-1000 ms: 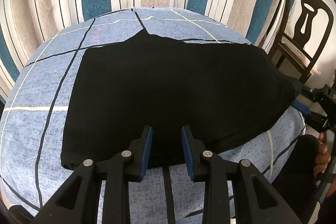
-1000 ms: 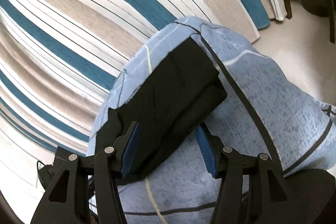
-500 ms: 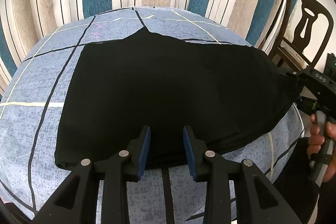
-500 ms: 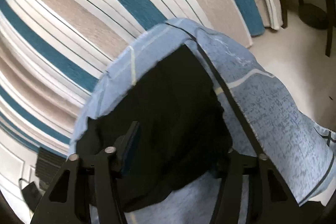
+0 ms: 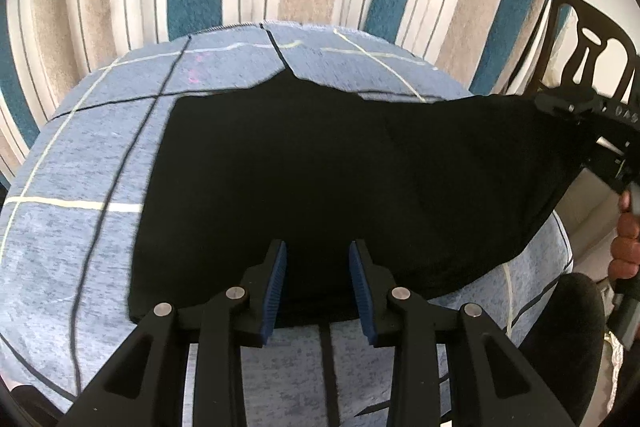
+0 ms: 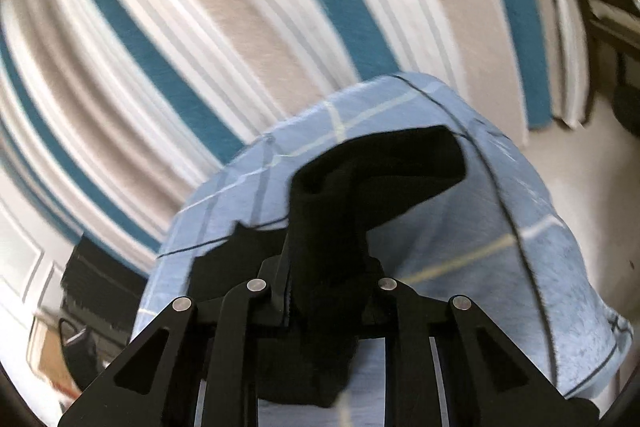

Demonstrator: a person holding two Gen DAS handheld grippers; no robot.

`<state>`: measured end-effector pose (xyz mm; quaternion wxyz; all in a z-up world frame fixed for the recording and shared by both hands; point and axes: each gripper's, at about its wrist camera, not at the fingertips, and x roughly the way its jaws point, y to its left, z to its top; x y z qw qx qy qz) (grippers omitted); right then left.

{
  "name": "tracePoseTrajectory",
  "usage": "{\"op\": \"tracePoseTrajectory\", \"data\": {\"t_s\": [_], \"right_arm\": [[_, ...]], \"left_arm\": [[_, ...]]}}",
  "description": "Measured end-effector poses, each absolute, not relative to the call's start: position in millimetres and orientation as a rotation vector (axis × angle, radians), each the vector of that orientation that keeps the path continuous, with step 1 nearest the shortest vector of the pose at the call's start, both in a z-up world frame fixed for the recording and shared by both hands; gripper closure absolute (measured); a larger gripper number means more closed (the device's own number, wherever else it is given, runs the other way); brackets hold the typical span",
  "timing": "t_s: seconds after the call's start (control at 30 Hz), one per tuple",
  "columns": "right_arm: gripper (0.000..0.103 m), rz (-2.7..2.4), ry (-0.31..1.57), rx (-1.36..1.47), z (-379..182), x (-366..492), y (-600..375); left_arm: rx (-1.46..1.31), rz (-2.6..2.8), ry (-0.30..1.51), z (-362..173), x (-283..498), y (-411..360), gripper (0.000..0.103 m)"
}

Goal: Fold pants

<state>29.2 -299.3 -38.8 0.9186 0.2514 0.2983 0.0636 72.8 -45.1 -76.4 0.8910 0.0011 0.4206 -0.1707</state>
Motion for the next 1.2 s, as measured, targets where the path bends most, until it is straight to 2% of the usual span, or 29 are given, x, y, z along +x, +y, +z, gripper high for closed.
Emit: {"op": "tracePoseTrajectory", "data": {"t_s": [0.17, 0.3, 0.6, 1.2], "right_arm": [[0.082, 0.234, 0.602, 0.418, -17, 39, -247], [0.083, 0.336, 0.64, 0.337, -21, 52, -198], [0.083, 0.453, 0.904, 0.114, -116, 82, -93], [0.083, 0.439, 0.848, 0.027, -108, 77, -66]], "left_arm": [[-0.018, -0.311, 0.841, -67, 72, -23, 0.068], [-0.05, -0.27, 0.835, -66, 72, -1, 0.068], [-0.116, -0.177, 0.849, -76, 64, 48, 0.068], [-0.184, -0.124, 0.867, -86, 51, 82, 0.068]]}}
